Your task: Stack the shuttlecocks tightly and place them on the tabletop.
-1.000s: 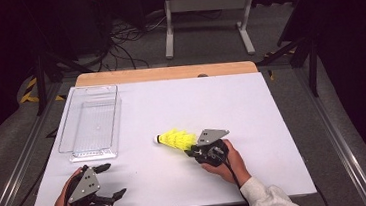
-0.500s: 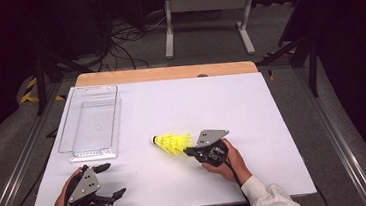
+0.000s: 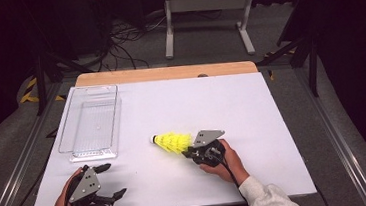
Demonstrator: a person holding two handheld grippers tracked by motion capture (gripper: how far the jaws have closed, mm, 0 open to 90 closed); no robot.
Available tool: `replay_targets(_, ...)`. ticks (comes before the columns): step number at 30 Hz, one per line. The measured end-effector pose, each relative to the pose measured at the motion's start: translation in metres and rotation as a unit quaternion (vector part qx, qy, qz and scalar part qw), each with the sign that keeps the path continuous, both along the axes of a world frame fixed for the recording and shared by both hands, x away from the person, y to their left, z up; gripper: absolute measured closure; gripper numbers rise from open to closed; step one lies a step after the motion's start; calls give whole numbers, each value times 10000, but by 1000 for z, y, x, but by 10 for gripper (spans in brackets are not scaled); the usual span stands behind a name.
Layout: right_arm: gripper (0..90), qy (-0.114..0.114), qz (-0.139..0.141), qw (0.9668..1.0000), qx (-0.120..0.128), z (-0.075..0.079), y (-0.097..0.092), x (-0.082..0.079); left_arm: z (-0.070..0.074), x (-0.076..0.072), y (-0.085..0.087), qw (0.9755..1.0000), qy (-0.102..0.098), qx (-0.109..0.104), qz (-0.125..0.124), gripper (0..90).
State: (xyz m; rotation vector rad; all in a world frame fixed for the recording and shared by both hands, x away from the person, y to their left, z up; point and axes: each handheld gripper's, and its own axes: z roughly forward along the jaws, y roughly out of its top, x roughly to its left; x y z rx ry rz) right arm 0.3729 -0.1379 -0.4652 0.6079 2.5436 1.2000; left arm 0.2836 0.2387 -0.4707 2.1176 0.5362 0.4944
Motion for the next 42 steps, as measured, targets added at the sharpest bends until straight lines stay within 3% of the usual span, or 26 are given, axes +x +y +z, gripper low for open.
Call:
replay_targets(12, 641, 72, 3, 10000, 21, -2, 2, -1, 0, 0, 0, 10000, 4, -15, 5, 112)
replay_targets(20, 431, 128, -54, 9998, 103, -2, 10, 0, 0, 0, -1, 10000, 19, -13, 4, 113)
replay_targets(27, 404, 279, -147, 9994, 147, -6, 21, 3, 0, 1, -1, 10000, 14, -22, 18, 114)
replay_targets(42, 396, 276, -548, 9981, 105, -6, 41, 6, -1, 1, -2, 10000, 37, 0, -15, 115)
